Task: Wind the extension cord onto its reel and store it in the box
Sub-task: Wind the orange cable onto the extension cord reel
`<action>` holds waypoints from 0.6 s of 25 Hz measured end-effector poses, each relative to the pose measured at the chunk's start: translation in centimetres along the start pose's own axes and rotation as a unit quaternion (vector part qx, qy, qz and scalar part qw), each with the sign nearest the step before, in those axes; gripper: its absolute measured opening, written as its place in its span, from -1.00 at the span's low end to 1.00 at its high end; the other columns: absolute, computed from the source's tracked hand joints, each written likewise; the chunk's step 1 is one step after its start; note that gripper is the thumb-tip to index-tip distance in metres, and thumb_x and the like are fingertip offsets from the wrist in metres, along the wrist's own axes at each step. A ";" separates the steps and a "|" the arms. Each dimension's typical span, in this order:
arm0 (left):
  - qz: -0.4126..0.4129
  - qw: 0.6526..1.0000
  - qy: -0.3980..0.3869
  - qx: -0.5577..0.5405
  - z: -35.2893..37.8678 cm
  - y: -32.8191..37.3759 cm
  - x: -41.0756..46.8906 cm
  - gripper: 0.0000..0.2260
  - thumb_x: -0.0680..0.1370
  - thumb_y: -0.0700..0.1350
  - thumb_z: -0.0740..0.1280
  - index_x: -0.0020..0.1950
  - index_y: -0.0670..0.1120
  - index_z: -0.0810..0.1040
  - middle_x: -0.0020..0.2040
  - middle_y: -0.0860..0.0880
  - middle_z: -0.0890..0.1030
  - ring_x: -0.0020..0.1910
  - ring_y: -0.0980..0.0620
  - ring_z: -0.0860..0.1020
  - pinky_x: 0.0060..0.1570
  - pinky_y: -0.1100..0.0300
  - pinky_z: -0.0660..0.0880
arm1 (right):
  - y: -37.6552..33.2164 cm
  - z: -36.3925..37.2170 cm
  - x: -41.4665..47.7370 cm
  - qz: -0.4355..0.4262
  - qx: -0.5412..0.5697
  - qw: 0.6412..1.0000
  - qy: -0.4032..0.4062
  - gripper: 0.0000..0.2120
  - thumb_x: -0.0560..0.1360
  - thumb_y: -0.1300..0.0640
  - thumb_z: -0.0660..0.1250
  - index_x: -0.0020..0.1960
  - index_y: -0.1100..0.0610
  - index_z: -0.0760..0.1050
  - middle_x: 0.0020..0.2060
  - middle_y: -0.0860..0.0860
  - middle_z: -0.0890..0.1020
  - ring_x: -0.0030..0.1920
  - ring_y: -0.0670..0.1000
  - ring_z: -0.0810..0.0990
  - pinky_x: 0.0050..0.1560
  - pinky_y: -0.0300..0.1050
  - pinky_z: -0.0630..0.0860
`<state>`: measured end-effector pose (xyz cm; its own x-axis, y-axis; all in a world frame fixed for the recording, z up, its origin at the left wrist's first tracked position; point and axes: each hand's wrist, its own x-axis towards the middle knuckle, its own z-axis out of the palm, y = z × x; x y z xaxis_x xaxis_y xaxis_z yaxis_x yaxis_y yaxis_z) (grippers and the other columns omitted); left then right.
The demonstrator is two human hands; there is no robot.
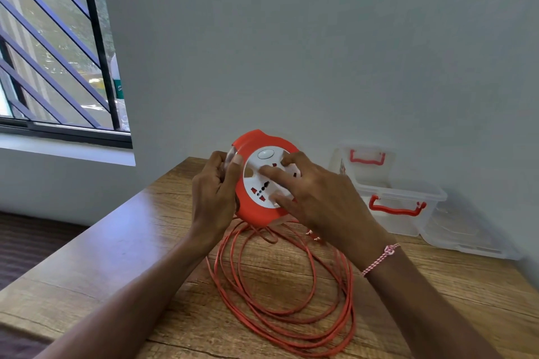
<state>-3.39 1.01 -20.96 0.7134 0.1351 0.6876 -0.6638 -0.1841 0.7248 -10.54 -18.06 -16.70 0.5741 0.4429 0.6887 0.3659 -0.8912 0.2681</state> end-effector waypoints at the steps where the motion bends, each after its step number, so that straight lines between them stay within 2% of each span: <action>1: -0.002 1.000 -0.007 -0.003 -0.1 0.0 0.1 -0.58 0.62 0.28 0.23 -0.01 -0.08 0.54 -0.20 -0.07 0.65 -0.35 -0.10 0.68 -0.39 -0.16 0.62 | 0.1 0.1 -0.1 -0.023 -0.044 0.999 -0.023 -0.46 0.59 -0.13 0.35 0.53 -0.17 0.30 0.32 0.11 0.54 0.00 0.09 0.69 -0.43 -0.10 0.57; 3: 0.004 1.000 -0.021 0.000 -0.1 0.1 0.1 -0.64 0.62 0.28 0.24 0.00 -0.01 0.54 -0.15 0.02 0.69 -0.31 -0.01 0.72 -0.39 -0.06 0.65 | 0.1 0.1 -0.2 -0.044 -0.095 0.993 -0.056 -0.36 0.58 -0.13 0.38 0.59 -0.23 0.20 0.35 0.15 0.55 0.07 0.13 0.70 -0.35 -0.06 0.62; 4: 0.011 1.000 -0.026 0.004 -0.1 0.1 0.1 -0.64 0.62 0.27 0.24 0.00 -0.03 0.53 -0.15 0.03 0.69 -0.32 0.00 0.71 -0.41 -0.05 0.64 | 0.1 0.1 -0.2 -0.045 -0.097 0.993 -0.051 -0.34 0.56 -0.14 0.41 0.58 -0.23 0.22 0.32 0.15 0.59 0.06 0.14 0.71 -0.31 -0.04 0.63; 7: 0.036 0.999 -0.037 0.013 0.1 0.1 -0.1 -0.61 0.64 0.24 0.23 -0.01 -0.09 0.51 -0.21 -0.05 0.67 -0.38 -0.04 0.68 -0.46 -0.08 0.60 | -0.1 -0.3 -0.1 -0.023 -0.065 0.998 -0.007 -0.40 0.50 -0.21 0.44 0.51 -0.17 0.39 0.05 0.10 0.73 -0.09 0.12 0.74 -0.28 -0.06 0.61; 10: 0.042 0.999 -0.028 0.011 0.4 0.2 -0.4 -0.59 0.65 0.22 0.23 -0.02 -0.14 0.50 -0.31 -0.12 0.62 -0.40 -0.16 0.62 -0.49 -0.14 0.54 | -1.3 -0.2 0.2 0.077 -0.023 0.996 0.032 -0.38 0.49 -0.39 0.31 0.40 -0.03 0.50 -0.22 0.03 0.73 -0.32 0.06 0.68 -0.34 -0.15 0.55; 13: 0.041 0.999 -0.028 0.002 0.6 0.3 -0.5 -0.59 0.66 0.22 0.22 0.00 -0.13 0.51 -0.20 -0.04 0.67 -0.37 -0.03 0.67 -0.48 0.00 0.61 | -2.7 0.2 0.5 0.240 0.148 0.958 0.059 -0.41 0.45 -0.41 0.35 0.24 0.03 0.49 -0.13 -0.03 0.71 -0.27 -0.01 0.69 -0.38 -0.27 0.55; 15: 0.034 0.999 -0.026 0.002 0.6 0.2 -0.5 -0.58 0.65 0.23 0.22 0.02 -0.15 0.52 -0.15 0.01 0.69 -0.35 0.02 0.69 -0.47 0.09 0.62 | -2.9 0.3 0.5 0.262 0.197 0.943 0.047 -0.42 0.47 -0.39 0.37 0.26 0.02 0.48 -0.05 -0.04 0.72 -0.18 -0.04 0.71 -0.32 -0.34 0.54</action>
<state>-3.79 0.34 -21.17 0.6771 0.0722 0.7324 -0.7107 -0.1943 0.6762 -11.10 -15.28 -17.33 0.6908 -0.0766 0.7190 0.3044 -0.8712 -0.3852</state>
